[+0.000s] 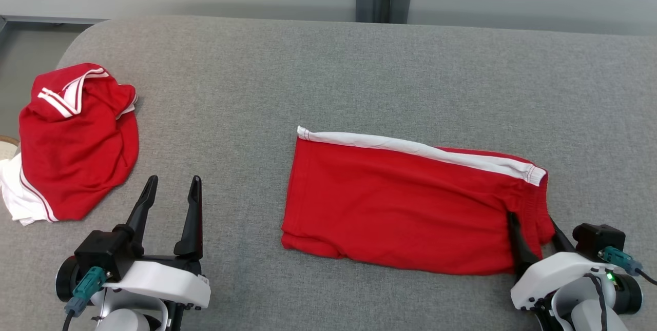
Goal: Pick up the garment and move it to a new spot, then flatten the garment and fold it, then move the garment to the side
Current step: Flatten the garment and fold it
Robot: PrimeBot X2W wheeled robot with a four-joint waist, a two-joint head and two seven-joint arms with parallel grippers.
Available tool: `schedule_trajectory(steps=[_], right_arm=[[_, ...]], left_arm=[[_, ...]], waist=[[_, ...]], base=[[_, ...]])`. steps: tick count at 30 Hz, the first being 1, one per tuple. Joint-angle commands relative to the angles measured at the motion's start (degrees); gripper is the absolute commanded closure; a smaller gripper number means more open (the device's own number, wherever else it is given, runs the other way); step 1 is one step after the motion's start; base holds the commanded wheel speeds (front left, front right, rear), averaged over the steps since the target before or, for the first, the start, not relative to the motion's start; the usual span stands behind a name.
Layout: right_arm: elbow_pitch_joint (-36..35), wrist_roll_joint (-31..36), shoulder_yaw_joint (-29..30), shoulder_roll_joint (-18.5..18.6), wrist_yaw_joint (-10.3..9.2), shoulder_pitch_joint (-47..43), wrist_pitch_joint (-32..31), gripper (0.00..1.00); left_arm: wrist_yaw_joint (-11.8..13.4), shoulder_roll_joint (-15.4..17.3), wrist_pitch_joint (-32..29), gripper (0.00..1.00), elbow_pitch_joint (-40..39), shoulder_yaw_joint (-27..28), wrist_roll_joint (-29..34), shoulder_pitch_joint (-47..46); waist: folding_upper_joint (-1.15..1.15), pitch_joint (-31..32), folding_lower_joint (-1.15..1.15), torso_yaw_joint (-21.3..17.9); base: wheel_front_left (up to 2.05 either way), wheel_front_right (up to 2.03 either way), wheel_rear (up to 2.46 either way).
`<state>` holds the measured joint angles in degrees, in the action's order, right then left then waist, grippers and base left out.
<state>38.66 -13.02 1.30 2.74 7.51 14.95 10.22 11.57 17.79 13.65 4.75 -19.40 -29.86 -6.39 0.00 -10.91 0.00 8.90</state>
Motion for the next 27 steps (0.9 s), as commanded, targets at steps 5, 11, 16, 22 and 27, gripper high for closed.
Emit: schedule_trajectory(steps=[5, 11, 16, 22, 27], right_arm=[[4.37, -4.57, -3.35, 0.10, -0.03, 1.23, 1.21, 1.00], [4.94, -6.05, -1.18, 0.67, -0.17, 1.45, 4.21, 1.00], [3.15, -3.24, 4.58, 1.04, -0.17, -0.21, 4.90, 1.00], [0.05, -0.87, 5.72, 0.65, -0.08, 0.36, 4.60, 1.00], [-8.15, -4.39, -3.61, 0.18, -0.03, 0.53, 1.97, 1.00]], left_arm=[[-0.41, 0.24, 0.40, 0.00, 0.45, 0.10, 0.39, -1.47], [-0.12, 0.53, 0.50, 0.00, 0.35, 0.27, 0.49, -1.44], [0.01, 0.81, 0.42, 0.00, -0.07, 0.28, 0.35, -1.09], [0.04, 1.17, 0.00, 0.00, -0.49, -0.12, 0.41, -1.02], [0.02, 1.56, -0.48, 0.00, -0.86, -0.45, 0.53, -1.44]], waist=[[0.00, -0.40, 0.00, -0.66], [0.00, -0.26, 0.00, -1.97], [0.00, -0.02, 0.00, -3.76], [0.00, 0.29, 0.00, -6.03], [0.00, 0.50, 0.00, -7.12]], base=[[0.00, 0.00, 0.00], [0.00, 0.00, 0.00], [0.00, 0.00, 0.00], [0.00, 0.00, 0.00], [0.00, 0.00, 0.00]])
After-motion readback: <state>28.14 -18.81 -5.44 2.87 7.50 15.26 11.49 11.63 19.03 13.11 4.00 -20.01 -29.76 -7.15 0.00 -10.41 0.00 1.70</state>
